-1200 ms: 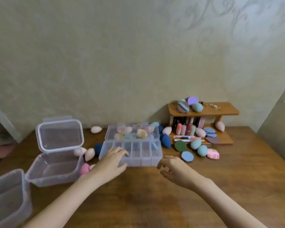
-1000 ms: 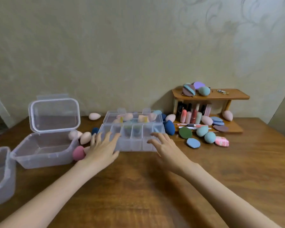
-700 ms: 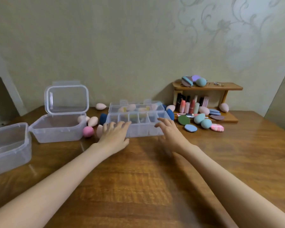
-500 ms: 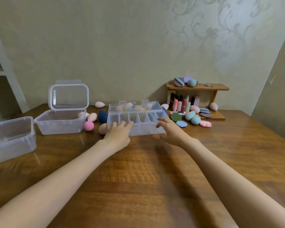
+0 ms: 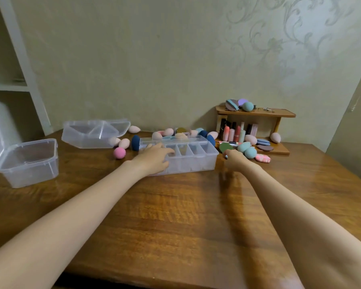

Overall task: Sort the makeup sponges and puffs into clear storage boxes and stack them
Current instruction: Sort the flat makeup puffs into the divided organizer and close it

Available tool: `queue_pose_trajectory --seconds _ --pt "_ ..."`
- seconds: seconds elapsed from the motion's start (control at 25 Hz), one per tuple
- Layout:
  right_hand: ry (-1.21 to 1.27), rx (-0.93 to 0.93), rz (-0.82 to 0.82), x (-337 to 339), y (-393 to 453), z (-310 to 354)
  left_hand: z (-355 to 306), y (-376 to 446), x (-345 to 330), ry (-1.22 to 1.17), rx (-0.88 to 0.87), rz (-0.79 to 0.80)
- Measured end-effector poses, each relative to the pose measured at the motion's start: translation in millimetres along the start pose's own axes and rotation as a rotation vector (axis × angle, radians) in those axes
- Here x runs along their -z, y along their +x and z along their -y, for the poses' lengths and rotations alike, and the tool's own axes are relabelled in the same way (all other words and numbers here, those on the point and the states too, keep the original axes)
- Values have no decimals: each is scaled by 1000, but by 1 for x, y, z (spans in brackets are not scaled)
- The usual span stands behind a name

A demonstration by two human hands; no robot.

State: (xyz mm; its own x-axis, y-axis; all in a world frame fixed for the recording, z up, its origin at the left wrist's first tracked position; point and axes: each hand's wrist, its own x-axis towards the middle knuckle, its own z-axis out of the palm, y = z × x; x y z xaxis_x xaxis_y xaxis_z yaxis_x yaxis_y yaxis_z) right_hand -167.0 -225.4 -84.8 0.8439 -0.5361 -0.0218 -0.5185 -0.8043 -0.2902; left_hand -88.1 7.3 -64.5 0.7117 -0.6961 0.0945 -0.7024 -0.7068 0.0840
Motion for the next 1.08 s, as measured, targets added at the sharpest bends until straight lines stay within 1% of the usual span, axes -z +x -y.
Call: queue_pose_trajectory --seconds 0.08,0.2,0.28,0.36,0.44,0.56,0.68,0.72,0.76,0.8,0.84,0.92,0.96,1.0,1.04,1.08 --pt "-60 -60 23 -11 16 -10 2 6 -2 -77 -41 -76" --pt "-111 -171 92 -21 37 -20 12 17 -11 -151 -122 -71" --pt "-100 -184 45 -27 43 -19 21 21 -17 -168 -159 -72" --pt "-19 -141 -24 -26 44 -15 27 24 -21 -193 -175 -72" --pt "122 -74 -115 -22 42 -11 30 25 -19 -264 -176 -83" --pt "309 -37 -348 -10 33 -6 39 16 -5 -437 -140 -184" --pt "479 -23 -608 10 20 10 59 -2 -1 -392 -101 -265" --pt "518 -3 -676 18 14 20 65 -10 -1 -379 -86 -288" --pt "528 46 -714 26 9 33 70 -18 1 -391 -79 -279" --pt "510 130 -717 31 5 48 72 -28 6 -422 -86 -199" --pt "472 242 -688 34 -1 65 73 -38 12 -438 -104 -38" --pt "390 470 -581 31 -16 101 70 -58 20 -336 -110 381" --pt "356 564 -538 26 -23 118 68 -68 20 -252 -95 531" --pt "321 639 -513 19 -29 133 68 -74 17 -184 -87 603" --pt "290 690 -497 13 -34 145 69 -76 14 -159 -84 602" --pt "271 720 -480 6 -37 154 73 -77 10 -171 -87 561"
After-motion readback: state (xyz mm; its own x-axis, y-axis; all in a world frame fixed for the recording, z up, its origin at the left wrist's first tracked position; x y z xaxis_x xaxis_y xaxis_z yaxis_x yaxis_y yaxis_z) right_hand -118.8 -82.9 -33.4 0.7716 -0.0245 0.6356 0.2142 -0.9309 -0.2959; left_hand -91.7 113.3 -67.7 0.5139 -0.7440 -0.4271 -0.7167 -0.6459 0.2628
